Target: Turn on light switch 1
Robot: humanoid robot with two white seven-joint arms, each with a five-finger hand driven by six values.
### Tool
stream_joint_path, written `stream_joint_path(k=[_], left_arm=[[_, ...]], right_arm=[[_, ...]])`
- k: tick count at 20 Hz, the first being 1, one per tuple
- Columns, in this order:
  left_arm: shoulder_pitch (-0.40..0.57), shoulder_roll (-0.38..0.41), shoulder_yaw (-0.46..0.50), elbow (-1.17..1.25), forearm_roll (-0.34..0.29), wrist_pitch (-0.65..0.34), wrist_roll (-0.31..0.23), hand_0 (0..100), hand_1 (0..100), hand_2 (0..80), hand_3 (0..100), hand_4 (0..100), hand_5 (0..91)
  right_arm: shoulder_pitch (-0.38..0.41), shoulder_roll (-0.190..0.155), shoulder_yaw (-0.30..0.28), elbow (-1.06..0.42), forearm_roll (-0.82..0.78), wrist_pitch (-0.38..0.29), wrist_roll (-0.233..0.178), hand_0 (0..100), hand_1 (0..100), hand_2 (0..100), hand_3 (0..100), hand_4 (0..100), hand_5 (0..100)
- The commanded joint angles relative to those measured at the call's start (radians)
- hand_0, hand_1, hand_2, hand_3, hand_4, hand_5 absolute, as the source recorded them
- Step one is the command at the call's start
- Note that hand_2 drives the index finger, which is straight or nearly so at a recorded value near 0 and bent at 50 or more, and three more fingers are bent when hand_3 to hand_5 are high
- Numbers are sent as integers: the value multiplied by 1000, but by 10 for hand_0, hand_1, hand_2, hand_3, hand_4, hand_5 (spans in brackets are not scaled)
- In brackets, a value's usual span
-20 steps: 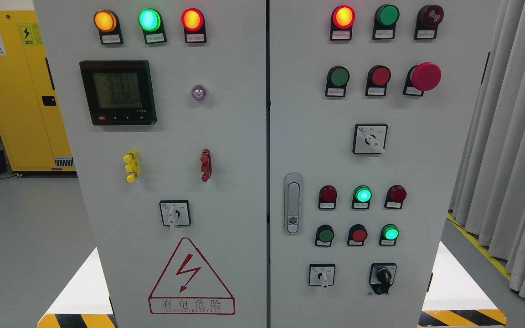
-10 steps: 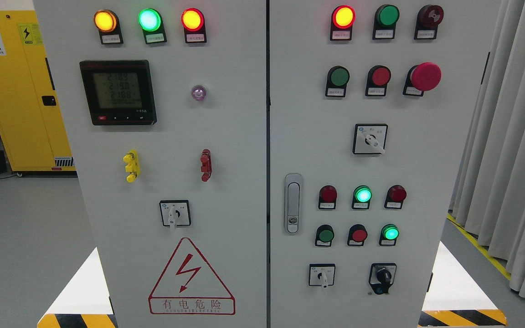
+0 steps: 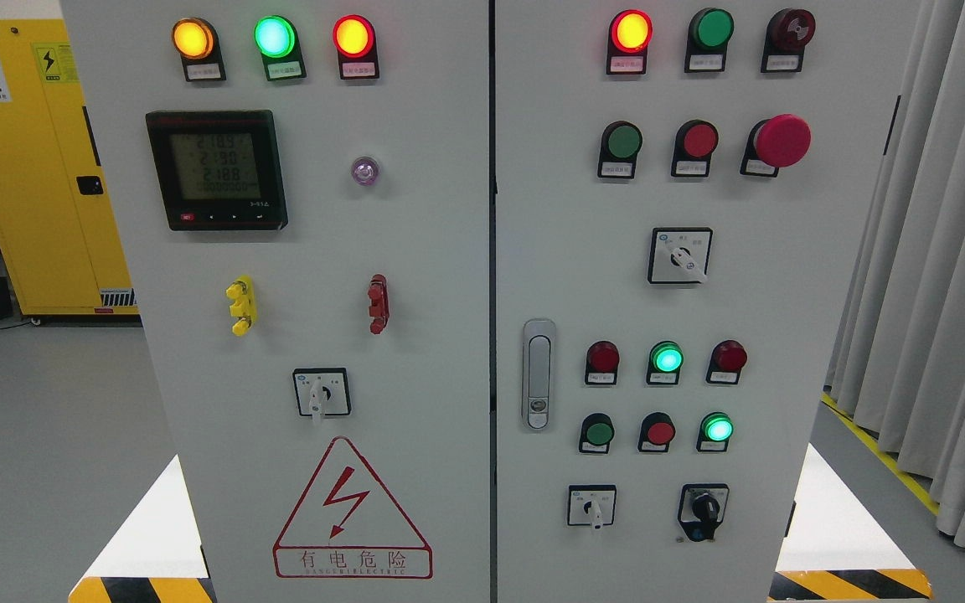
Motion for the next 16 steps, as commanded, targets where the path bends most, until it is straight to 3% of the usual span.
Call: stream_joint_path(k=[1, 9, 10, 16], left_arm=[[148, 28, 98, -606, -6, -4, 15, 51, 165, 0, 49, 132, 0], [200, 62, 135, -1132, -7, -2, 20, 132, 248, 52, 113, 219, 2], [200, 62, 136, -1197, -9, -1, 23, 137, 261, 61, 127, 252, 58], [203, 65, 146, -1444, -79, 8, 77, 176, 431, 206, 217, 381, 160]], right_arm=[[0, 0, 0, 0, -29, 1, 1, 0, 500, 40, 0, 0, 0], [0, 0, 0, 0, -29, 1, 1, 0, 500, 40, 0, 0, 0], [0, 0, 0, 0, -29, 1, 1, 0, 500, 40, 0, 0, 0], [0, 0, 0, 0, -29, 1, 1, 0, 500, 40, 0, 0, 0]])
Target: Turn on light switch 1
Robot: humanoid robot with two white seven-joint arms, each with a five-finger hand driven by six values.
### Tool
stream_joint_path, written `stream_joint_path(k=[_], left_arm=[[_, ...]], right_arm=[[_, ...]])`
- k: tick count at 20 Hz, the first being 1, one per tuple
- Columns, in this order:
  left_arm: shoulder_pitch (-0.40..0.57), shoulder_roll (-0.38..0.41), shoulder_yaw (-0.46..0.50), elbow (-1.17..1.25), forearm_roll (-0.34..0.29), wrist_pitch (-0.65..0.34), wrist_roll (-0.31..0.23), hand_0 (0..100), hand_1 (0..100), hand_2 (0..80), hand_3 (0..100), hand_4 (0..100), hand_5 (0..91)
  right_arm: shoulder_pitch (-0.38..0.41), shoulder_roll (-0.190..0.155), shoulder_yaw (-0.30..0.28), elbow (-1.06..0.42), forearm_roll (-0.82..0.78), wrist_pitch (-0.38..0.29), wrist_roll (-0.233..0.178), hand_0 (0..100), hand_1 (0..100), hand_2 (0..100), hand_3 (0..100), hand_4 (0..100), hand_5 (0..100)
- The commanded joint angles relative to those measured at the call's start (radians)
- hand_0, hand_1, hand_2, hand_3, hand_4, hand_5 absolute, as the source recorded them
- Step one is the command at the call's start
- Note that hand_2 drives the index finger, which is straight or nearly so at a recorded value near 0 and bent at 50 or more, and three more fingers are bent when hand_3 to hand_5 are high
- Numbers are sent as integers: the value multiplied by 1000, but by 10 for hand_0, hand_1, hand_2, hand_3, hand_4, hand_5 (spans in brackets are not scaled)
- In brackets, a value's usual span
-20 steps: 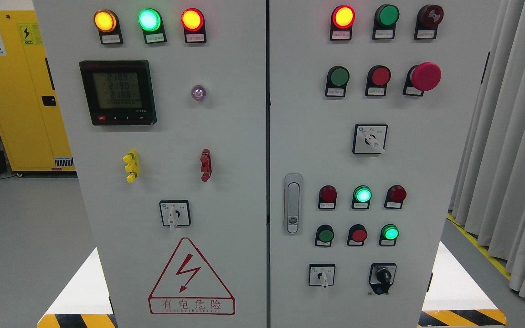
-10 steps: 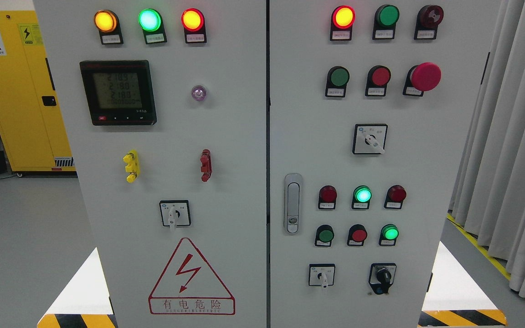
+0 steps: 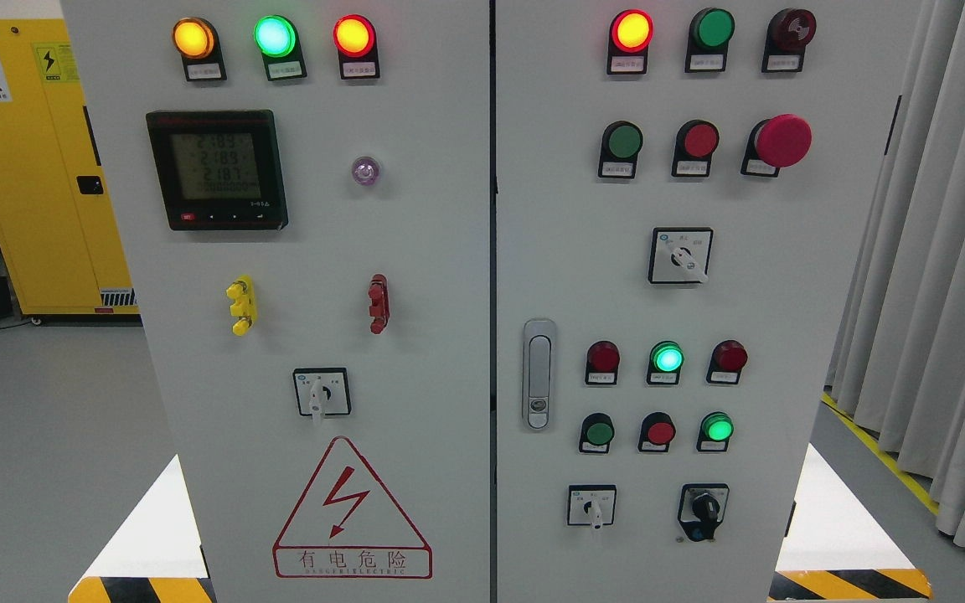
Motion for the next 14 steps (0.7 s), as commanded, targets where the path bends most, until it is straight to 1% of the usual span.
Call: stream_joint_path(k=[1, 3, 5, 6, 7, 8, 9, 11, 12, 13, 14], left_arm=[[17, 23, 42, -582, -37, 6, 16, 172, 443, 217, 220, 387, 169], [16, 20, 41, -620, -37, 8, 16, 149, 501, 286, 264, 440, 236], [11, 19, 41, -648, -39, 8, 18, 133, 520, 313, 291, 475, 269], [8, 15, 39, -663, -39, 6, 19, 118, 531, 345, 341, 531, 331], [5, 12, 39, -682, -40, 6, 21, 114, 534, 352, 357, 542, 350], [2, 11, 39, -697, -42, 6, 27, 109, 539, 374, 394, 572, 399], [-13, 11, 39, -706, -42, 8, 35, 105, 545, 384, 419, 588, 435], [-55, 6, 39, -709, -42, 12, 59, 103, 550, 388, 443, 613, 477], [-75, 0, 39, -714, -42, 26, 76, 102, 560, 388, 480, 650, 549], [-96, -11, 39, -717, -42, 46, 84, 102, 570, 413, 566, 681, 585], [-116, -18, 39, -723, -42, 66, 84, 97, 590, 442, 611, 733, 627]], right_arm=[[0, 0, 0, 0, -29, 1, 1, 0, 500, 40, 0, 0, 0], [0, 0, 0, 0, -29, 1, 1, 0, 500, 40, 0, 0, 0], [0, 0, 0, 0, -29, 1, 1, 0, 500, 40, 0, 0, 0], [0, 0, 0, 0, -29, 1, 1, 0, 500, 40, 0, 0, 0], [0, 0, 0, 0, -29, 1, 1, 0, 500, 40, 0, 0, 0], [0, 0, 0, 0, -29, 1, 1, 0, 500, 40, 0, 0, 0], [0, 0, 0, 0, -29, 1, 1, 0, 500, 40, 0, 0, 0], [0, 0, 0, 0, -29, 1, 1, 0, 500, 40, 0, 0, 0], [0, 0, 0, 0, -29, 1, 1, 0, 500, 40, 0, 0, 0], [0, 0, 0, 0, -29, 1, 1, 0, 500, 40, 0, 0, 0], [1, 0, 0, 0, -29, 1, 1, 0, 500, 40, 0, 0, 0]])
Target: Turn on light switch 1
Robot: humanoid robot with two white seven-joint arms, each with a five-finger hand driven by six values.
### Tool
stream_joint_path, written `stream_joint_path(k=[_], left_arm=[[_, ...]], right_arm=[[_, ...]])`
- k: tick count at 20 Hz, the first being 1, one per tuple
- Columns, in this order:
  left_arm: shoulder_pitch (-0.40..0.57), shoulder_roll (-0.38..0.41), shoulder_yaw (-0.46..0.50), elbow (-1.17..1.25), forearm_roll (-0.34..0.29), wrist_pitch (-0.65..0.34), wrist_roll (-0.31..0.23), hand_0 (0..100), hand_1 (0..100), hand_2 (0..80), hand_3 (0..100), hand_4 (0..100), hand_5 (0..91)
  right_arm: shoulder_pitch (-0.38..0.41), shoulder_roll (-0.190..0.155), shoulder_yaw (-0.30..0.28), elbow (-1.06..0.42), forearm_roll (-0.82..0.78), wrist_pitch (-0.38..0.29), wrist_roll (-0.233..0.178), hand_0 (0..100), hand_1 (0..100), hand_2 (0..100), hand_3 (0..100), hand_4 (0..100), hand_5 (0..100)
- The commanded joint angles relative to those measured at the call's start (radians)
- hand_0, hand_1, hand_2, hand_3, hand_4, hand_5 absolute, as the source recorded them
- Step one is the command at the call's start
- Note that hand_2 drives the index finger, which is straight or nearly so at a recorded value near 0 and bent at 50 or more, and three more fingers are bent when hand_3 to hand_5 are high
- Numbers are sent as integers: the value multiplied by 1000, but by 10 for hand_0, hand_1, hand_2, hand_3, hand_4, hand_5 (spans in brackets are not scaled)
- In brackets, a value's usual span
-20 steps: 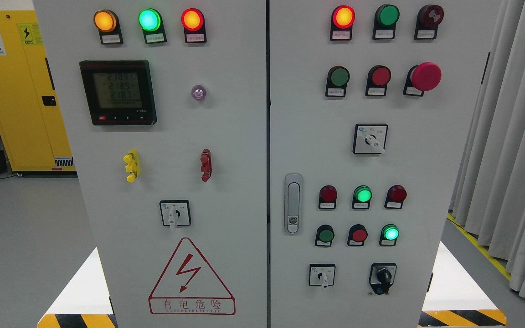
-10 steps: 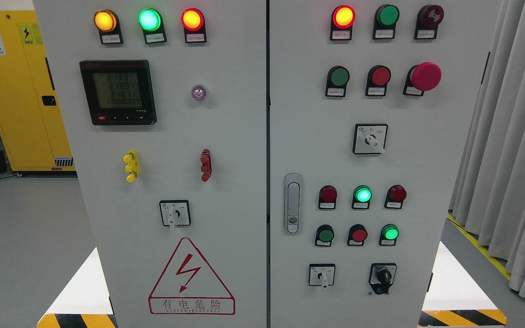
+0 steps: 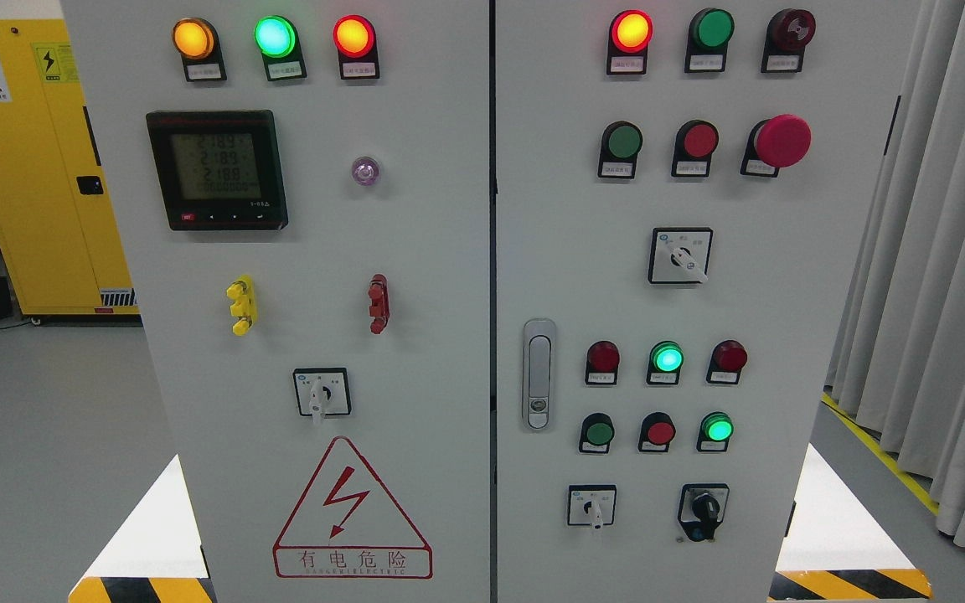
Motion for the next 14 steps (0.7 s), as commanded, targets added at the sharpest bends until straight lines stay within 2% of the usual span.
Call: stream_joint_path(k=[1, 2, 4, 7, 11, 14], left_arm=[[-93, -23, 11, -234, -3, 43, 18, 94, 599, 452, 627, 743, 635], [-107, -22, 8, -234, -3, 45, 20, 90, 605, 468, 644, 751, 648], [-141, -23, 0, -236, -5, 51, 20, 75, 628, 510, 708, 807, 730], [-202, -37, -6, -237, -6, 110, 23, 64, 644, 539, 748, 841, 787], [-263, -48, -32, -237, -9, 166, 41, 55, 644, 548, 754, 843, 781], [-320, -49, -58, -236, -41, 222, 60, 51, 642, 547, 758, 844, 777]], right_arm=[[0, 0, 0, 0, -29, 1, 1, 0, 500, 40, 0, 0, 0], [0, 0, 0, 0, -29, 1, 1, 0, 500, 40, 0, 0, 0], [0, 0, 0, 0, -29, 1, 1, 0, 500, 40, 0, 0, 0], [0, 0, 0, 0, -29, 1, 1, 0, 500, 40, 0, 0, 0], [0, 0, 0, 0, -29, 1, 1, 0, 500, 40, 0, 0, 0], [0, 0, 0, 0, -29, 1, 1, 0, 500, 40, 0, 0, 0]])
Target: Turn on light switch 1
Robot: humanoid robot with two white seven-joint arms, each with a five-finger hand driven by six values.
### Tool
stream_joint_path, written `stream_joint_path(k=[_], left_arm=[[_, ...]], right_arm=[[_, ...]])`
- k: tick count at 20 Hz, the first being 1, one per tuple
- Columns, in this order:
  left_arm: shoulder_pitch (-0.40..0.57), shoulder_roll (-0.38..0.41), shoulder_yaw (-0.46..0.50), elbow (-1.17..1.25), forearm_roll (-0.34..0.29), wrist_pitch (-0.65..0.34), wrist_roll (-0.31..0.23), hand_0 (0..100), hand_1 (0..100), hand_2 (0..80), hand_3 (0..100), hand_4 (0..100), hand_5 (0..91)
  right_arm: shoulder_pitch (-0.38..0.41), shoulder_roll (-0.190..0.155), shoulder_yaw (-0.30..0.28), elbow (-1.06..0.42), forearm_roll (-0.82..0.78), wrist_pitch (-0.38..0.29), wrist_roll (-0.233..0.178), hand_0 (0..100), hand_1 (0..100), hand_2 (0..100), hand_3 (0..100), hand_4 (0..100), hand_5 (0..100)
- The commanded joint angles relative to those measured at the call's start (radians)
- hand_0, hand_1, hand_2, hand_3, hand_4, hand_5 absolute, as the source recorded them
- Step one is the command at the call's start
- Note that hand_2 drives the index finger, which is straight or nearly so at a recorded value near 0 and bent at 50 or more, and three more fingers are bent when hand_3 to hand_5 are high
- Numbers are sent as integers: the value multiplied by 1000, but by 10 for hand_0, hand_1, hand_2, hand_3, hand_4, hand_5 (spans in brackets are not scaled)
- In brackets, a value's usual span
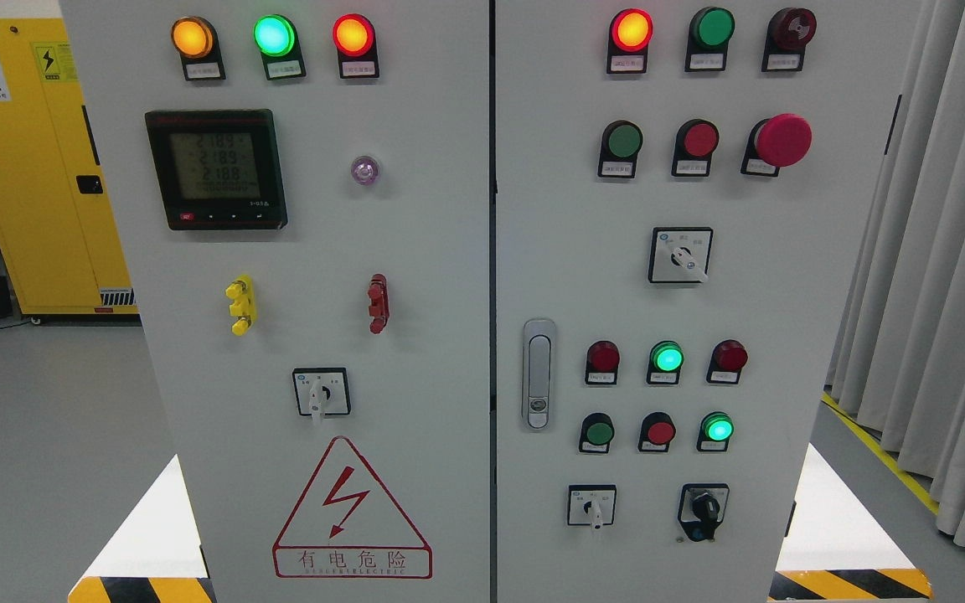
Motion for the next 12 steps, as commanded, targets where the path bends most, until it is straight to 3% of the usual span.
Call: stream_joint_path(k=[1, 4, 12], left_arm=[[-116, -27, -47, -66, -47, 58, 14, 52, 642, 549, 759, 844, 773], [-167, -42, -87, -66, -67, 112, 45, 55, 633, 554, 761, 843, 769], [-244, -101, -108, -66, -99, 211, 53, 126, 600, 562, 797, 873, 777]], right_arm=[[0, 0, 0, 0, -29, 1, 1, 0, 500, 40, 0, 0, 0], [0, 0, 0, 0, -29, 1, 1, 0, 500, 40, 0, 0, 0], [0, 0, 0, 0, -29, 1, 1, 0, 500, 40, 0, 0, 0]])
